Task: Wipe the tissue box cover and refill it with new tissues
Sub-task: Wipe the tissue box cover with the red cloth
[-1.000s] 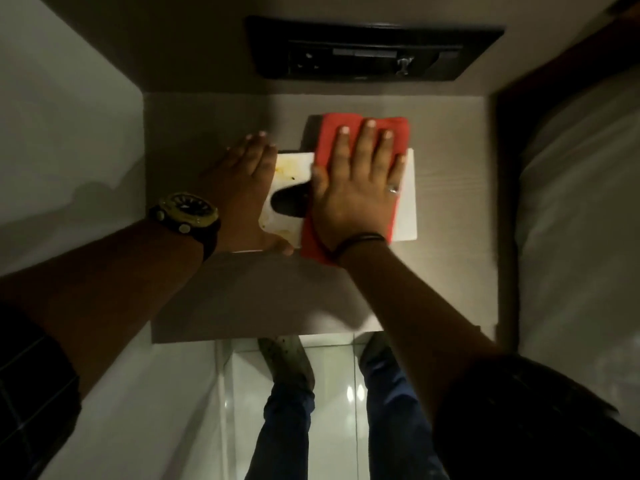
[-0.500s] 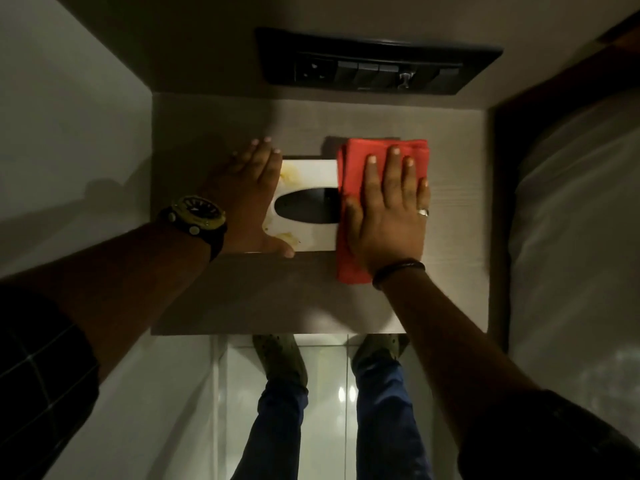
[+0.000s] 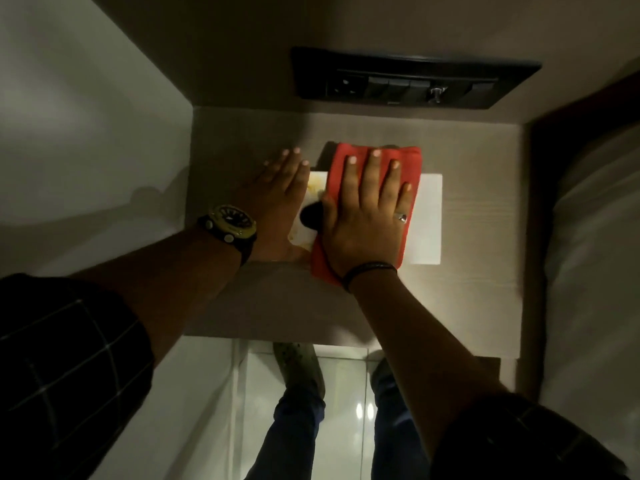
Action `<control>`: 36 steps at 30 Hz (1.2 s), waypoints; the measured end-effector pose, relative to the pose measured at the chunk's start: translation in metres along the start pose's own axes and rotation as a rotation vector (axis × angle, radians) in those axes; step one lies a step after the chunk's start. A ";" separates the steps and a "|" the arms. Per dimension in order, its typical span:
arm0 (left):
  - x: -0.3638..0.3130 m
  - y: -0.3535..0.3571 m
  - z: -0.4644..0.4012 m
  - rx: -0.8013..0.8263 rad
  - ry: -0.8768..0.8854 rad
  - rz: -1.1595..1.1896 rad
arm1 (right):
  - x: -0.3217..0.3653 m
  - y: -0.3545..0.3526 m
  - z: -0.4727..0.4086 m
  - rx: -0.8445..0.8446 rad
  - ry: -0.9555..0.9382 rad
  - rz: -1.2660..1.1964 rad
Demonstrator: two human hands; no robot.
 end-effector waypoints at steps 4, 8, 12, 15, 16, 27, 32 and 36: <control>0.000 -0.001 0.003 0.031 -0.013 -0.032 | -0.017 0.003 0.010 -0.037 -0.335 0.025; 0.001 -0.001 0.002 0.050 -0.031 -0.030 | -0.065 0.010 0.007 -0.051 -0.405 0.065; 0.003 0.002 0.004 0.023 -0.010 -0.042 | -0.083 0.010 0.009 -0.001 -0.062 0.042; 0.005 0.005 0.003 -0.008 0.006 -0.037 | -0.069 0.005 0.017 0.047 0.222 -0.006; 0.006 0.004 0.003 -0.007 0.011 -0.035 | -0.061 0.005 0.018 0.063 0.329 -0.015; 0.003 0.005 -0.002 -0.059 0.066 0.022 | 0.009 0.000 0.007 0.013 -0.003 -0.014; 0.004 0.007 -0.002 -0.025 0.029 -0.005 | -0.056 0.010 0.012 -0.027 -0.525 0.116; 0.009 0.012 -0.004 -0.040 0.019 -0.007 | -0.083 0.013 0.015 -0.010 -0.145 0.095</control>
Point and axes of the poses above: each hand's wrist, its own z-axis away from the middle knuckle, its own y-axis out of the palm, x = y × z, the point moved 2 cm from there along -z, towards the middle knuckle, and after that the axes turned 15 degrees about z, right-handed, at the moved point
